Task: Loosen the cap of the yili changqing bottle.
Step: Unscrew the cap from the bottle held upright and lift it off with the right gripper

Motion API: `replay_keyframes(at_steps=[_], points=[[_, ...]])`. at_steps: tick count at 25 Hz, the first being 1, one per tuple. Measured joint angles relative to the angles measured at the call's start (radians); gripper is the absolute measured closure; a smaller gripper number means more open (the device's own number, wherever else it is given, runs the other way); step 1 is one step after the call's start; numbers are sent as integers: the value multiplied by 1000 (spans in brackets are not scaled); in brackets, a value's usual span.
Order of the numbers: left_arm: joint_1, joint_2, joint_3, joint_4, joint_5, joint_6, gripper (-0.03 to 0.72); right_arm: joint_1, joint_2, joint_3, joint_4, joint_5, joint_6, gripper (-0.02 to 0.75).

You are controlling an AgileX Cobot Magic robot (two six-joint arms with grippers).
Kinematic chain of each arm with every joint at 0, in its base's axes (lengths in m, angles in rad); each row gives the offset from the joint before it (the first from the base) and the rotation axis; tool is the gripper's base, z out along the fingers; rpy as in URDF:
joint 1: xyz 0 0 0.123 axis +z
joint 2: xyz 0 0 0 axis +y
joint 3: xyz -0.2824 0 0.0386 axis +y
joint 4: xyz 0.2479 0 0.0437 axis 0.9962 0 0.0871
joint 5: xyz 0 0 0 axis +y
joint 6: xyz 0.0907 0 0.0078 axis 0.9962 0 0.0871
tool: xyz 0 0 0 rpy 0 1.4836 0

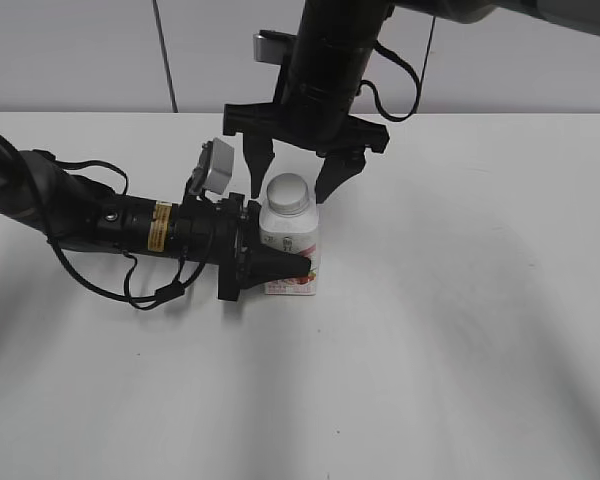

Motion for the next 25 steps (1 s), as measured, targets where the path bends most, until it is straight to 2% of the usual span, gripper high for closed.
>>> replay_keyframes(at_steps=[4, 16, 22, 25], points=[[0, 0, 0, 0, 0, 0, 305, 0, 0, 0, 1, 0, 0, 166], [0, 0, 0, 0, 0, -1, 305, 0, 0, 0, -5, 0, -3, 341], [0, 0, 0, 0, 1, -2, 305, 0, 0, 0, -5, 0, -39, 342], [0, 0, 0, -1, 1, -3, 305, 0, 0, 0, -5, 0, -117, 342]])
